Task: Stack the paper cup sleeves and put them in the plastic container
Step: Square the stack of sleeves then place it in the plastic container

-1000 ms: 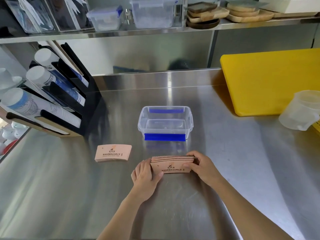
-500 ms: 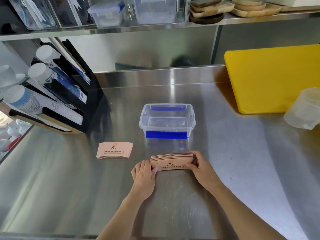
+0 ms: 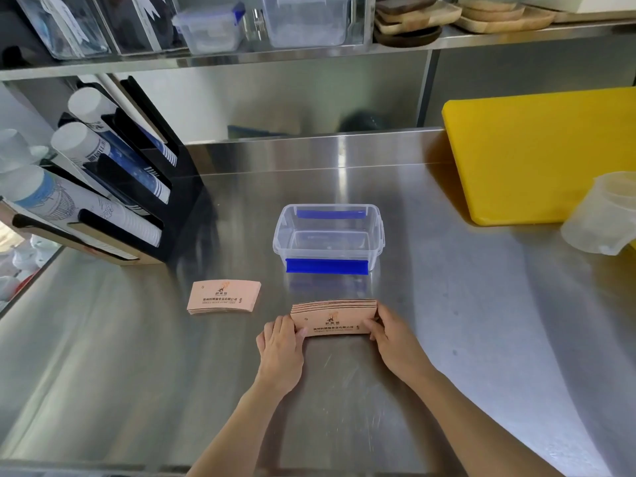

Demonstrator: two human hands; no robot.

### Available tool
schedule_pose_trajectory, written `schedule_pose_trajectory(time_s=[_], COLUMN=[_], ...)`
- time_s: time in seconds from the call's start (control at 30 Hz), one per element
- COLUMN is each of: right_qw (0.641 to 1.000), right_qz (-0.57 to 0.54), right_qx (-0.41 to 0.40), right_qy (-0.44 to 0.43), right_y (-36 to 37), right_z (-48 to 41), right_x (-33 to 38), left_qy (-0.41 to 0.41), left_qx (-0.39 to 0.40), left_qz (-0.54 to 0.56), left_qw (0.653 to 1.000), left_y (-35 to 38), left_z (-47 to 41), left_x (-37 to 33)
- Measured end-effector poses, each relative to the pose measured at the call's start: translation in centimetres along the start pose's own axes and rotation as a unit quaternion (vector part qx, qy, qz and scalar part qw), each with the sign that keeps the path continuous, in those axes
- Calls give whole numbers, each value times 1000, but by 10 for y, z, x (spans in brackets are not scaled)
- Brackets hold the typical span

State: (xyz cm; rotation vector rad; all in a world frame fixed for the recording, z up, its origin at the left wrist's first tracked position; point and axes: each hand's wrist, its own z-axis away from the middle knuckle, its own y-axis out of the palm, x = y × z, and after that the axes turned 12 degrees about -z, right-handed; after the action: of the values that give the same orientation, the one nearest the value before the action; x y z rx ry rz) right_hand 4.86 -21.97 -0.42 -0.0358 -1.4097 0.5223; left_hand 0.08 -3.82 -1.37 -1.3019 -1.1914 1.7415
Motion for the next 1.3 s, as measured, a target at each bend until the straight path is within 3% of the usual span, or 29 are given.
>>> schedule_pose_trajectory(time_s=[0.23, 0.4, 0.7, 0.93, 1.07, 1.3], right_qw=[993, 988, 976, 946, 925, 927], right_qz=[-106, -144, -202, -272, -305, -272], right_qx=[-49, -49, -74, -134, -159, -191], right_qy=[11, -8, 23, 113, 163, 172], right_y=[7, 35, 95, 140, 153, 167], right_z=[2, -9, -39, -66, -75, -83], right_x=[16, 40, 84, 94, 100, 102], left_qy=[-52, -92, -155, -212, -236, -285], left_qx=[2, -64, -91, -75, -37, 16], left_qz=[178, 280, 328, 374, 411, 424], left_qw=[983, 954, 927, 900, 880, 859], left_y=[-9, -49, -93, -119, -126, -124], left_z=[-8, -5, -26, -47, -56, -74], left_x=[13, 22, 75, 115, 129, 148])
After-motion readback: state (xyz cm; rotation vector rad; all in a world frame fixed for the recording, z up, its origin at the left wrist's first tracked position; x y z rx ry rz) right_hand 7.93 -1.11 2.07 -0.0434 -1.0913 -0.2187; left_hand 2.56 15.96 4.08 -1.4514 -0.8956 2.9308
